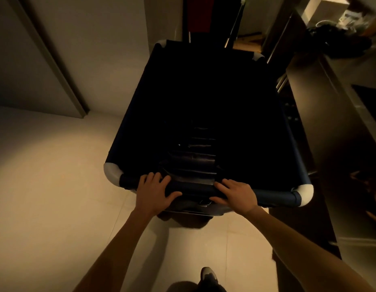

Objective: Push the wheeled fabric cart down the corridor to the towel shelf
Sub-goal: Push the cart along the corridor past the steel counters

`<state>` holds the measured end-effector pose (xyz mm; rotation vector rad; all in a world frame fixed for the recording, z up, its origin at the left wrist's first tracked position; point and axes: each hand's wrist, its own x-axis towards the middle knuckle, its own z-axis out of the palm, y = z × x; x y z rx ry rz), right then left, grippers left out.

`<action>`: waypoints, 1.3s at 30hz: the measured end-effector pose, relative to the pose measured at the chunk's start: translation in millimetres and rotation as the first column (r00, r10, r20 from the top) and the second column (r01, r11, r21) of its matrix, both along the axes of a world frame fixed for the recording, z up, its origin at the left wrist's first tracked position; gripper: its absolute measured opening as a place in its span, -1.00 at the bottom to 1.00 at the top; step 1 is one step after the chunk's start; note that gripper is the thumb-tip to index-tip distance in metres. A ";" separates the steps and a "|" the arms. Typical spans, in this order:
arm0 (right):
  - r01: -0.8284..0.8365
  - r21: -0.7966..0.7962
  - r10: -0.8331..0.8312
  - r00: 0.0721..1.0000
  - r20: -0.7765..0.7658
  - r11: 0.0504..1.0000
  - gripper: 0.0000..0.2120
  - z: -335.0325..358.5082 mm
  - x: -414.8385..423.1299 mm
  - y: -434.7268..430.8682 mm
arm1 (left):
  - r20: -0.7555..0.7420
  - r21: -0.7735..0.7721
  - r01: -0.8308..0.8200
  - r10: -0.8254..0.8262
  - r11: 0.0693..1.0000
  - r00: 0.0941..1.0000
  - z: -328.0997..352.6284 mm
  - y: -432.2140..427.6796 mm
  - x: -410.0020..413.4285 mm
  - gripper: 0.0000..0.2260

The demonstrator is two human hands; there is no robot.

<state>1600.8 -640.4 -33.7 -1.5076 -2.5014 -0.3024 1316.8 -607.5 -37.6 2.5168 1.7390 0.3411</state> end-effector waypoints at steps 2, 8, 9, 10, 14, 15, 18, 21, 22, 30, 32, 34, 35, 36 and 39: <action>-0.019 0.010 0.018 1.000 0.010 1.000 -0.49 1.0 21.7 23.5 | 0.016 -0.001 -0.028 0.028 1.000 0.999 -0.2 16.4 20.9 -0.33; -0.042 0.022 0.042 0.999 -0.009 0.999 -0.45 1.6 71.2 88.0 | 0.046 0.005 -0.076 0.076 0.997 0.996 -6.2 66.4 72.8 -0.37; -0.037 0.020 0.037 0.999 -0.018 0.999 -0.46 2.4 74.9 98.8 | 0.041 0.013 -0.078 0.077 0.997 0.996 -5.3 76.6 77.5 -0.36; -0.033 0.017 0.033 0.999 -0.024 0.999 -0.48 2.4 77.3 109.7 | 0.035 0.014 -0.080 0.079 0.997 0.996 -3.9 87.7 80.7 -0.34; -0.024 0.011 0.024 0.999 -0.028 1.000 -0.46 0.0 82.0 153.7 | 0.008 -0.011 -0.080 0.080 0.997 0.997 -0.5 133.3 85.3 -0.29; -0.021 0.015 0.021 0.999 -0.024 1.000 -0.45 -0.4 82.3 164.7 | 0.003 -0.008 -0.076 0.076 0.997 0.997 -0.6 144.8 85.6 -0.28; 0.001 0.039 -0.001 1.000 0.013 0.999 -0.46 -1.0 83.8 198.8 | -0.012 0.009 -0.068 0.068 0.998 0.998 -1.7 180.7 87.1 -0.28; 0.007 0.054 -0.008 1.000 0.017 0.998 -0.46 -3.8 88.5 235.3 | -0.014 0.009 -0.050 0.051 0.999 0.999 -3.4 217.9 90.2 -0.29; 0.009 0.056 -0.010 1.000 0.013 0.998 -0.45 -4.5 90.1 248.0 | -0.012 0.016 -0.048 0.048 0.999 0.999 -3.5 230.6 91.5 -0.30; 0.050 0.067 -0.052 0.998 0.028 0.997 -0.39 -5.3 94.2 345.4 | -0.006 0.026 -0.034 0.034 0.999 0.999 -3.4 333.7 96.1 -0.33; 0.056 0.067 -0.058 0.998 0.025 0.996 -0.41 -8.2 94.4 370.2 | 0.003 0.044 -0.030 0.030 0.999 1.000 -6.7 360.4 95.7 -0.34; 0.058 0.058 -0.059 0.998 0.011 0.997 -0.41 -10.5 93.2 394.1 | 0.016 0.069 -0.025 0.024 0.997 1.000 -8.9 385.9 95.2 -0.35; 0.057 0.054 -0.058 0.998 0.004 0.997 -0.40 -11.0 92.4 405.6 | 0.020 0.077 -0.026 0.024 0.997 1.000 -9.1 398.3 95.0 -0.34; 0.060 0.055 -0.060 0.998 0.001 0.997 -0.39 -11.2 92.0 417.0 | 0.019 0.082 -0.026 0.024 0.996 1.000 -8.3 410.4 94.8 -0.34; 0.079 0.048 -0.079 0.997 -0.004 0.996 -0.37 -8.8 90.5 449.0 | 0.017 0.077 -0.014 0.013 0.997 1.000 -6.4 444.9 94.4 -0.34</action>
